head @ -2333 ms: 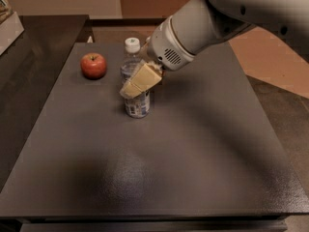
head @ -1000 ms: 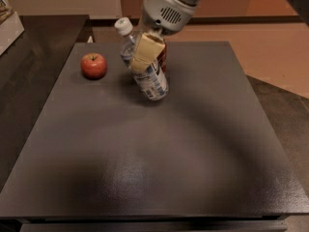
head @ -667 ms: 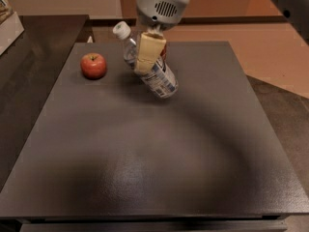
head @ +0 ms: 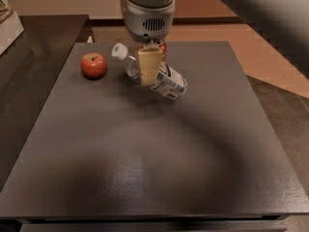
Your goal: Knock blue plastic bottle over
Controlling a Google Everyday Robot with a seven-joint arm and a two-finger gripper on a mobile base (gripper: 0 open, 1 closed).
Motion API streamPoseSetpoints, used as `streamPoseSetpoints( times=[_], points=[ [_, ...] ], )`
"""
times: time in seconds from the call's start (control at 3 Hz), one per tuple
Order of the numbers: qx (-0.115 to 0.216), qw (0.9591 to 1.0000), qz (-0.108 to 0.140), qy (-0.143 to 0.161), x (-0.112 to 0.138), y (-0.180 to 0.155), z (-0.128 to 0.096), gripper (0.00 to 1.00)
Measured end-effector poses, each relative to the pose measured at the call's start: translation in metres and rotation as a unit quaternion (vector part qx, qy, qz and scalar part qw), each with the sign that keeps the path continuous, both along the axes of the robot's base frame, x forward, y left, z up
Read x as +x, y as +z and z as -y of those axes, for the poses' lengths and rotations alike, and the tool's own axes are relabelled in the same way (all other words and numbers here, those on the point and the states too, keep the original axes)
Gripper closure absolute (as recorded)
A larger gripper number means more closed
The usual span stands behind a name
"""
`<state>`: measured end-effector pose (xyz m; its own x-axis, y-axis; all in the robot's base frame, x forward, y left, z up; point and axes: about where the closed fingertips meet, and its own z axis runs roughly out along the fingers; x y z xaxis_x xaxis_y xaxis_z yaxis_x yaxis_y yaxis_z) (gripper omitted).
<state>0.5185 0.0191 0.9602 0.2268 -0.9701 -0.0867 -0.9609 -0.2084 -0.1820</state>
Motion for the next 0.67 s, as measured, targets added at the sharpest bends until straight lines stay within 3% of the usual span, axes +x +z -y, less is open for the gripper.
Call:
streamPoseSetpoints(
  times=[0.33,0.67],
  points=[
    [-0.042,0.9990,0.008,0.014,-0.007,-0.019,-0.003,1.00],
    [-0.081,0.9961,0.014,0.031,-0.016,-0.040,-0.010,0.82]
  ],
)
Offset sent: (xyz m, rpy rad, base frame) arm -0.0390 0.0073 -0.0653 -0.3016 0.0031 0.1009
